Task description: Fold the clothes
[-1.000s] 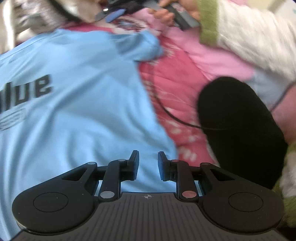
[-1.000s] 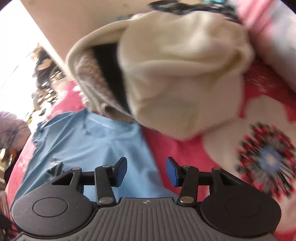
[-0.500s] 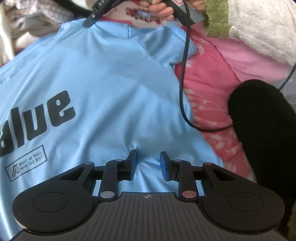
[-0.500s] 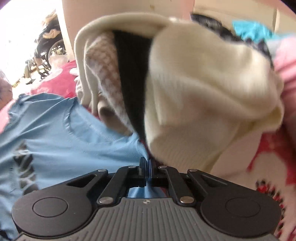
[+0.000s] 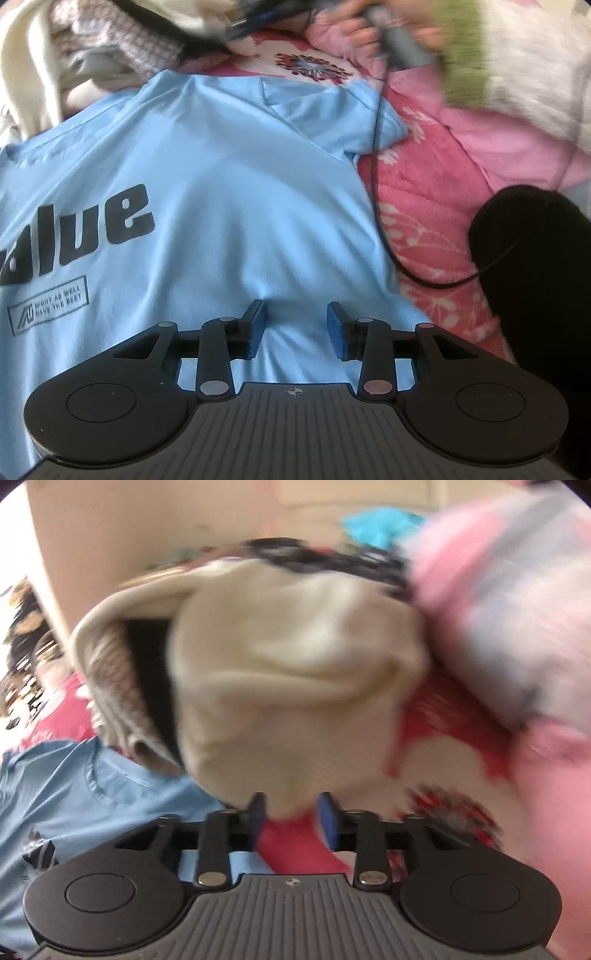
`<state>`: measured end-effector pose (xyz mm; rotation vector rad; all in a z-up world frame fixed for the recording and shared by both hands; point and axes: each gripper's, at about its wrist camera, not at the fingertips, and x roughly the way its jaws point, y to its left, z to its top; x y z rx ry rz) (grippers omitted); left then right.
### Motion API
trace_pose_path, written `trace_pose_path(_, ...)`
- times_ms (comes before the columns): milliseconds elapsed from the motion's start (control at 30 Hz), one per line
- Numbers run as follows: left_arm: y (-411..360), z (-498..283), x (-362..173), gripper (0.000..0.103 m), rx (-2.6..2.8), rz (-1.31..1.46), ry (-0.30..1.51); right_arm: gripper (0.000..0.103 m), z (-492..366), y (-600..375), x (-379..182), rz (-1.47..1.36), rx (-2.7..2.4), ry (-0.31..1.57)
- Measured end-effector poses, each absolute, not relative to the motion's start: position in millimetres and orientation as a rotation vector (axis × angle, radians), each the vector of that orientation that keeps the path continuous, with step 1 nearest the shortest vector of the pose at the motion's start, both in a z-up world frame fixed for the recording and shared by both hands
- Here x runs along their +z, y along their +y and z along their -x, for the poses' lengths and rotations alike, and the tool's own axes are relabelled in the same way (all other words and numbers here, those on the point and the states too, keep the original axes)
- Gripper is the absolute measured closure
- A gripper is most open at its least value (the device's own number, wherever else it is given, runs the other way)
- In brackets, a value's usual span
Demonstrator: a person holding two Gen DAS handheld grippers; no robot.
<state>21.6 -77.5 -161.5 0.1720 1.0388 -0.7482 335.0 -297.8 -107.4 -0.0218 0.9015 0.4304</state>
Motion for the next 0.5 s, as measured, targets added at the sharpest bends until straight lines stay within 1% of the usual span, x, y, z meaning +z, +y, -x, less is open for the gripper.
trace_pose_path(67,-76.8,-23.5,-160.3,0.066,-0.741,-0.159,1.046,0.06,-331.6,-326.4,-105.0,-0.035,0.402,0.978)
trace_pose_path(200,-79.5,-29.1,-159.6,0.066,-0.722,-0.122,1.046,0.06,-329.0,-351.8,-126.7,-0.032,0.377,1.114)
trace_pose_path(367,-91.6,-31.9,-156.0,0.066,-0.701,-0.112,1.034,0.06,-337.0,-341.3,-153.0,-0.019,0.488,1.155)
trace_pose_path(400,-94.4,-31.8,-155.0,0.066,-0.698,-0.109,1.03,0.063,-337.6,-333.5,-159.5,-0.006,0.527,1.178)
trace_pose_path(433,-97.2,-31.3,-154.0,0.066,-0.701,-0.102,1.027,0.083,-338.2,-325.8,-165.9,0.008,0.565,1.202)
trace_pose_path(467,-100.1,-31.0,-152.4,0.066,-0.703,-0.094,1.019,0.099,-336.0,-317.0,-169.8,0.067,0.561,1.216)
trace_pose_path(500,-103.3,-30.5,-151.6,0.066,-0.706,-0.09,1.009,0.1,-332.4,-312.8,-166.8,0.102,0.552,1.189)
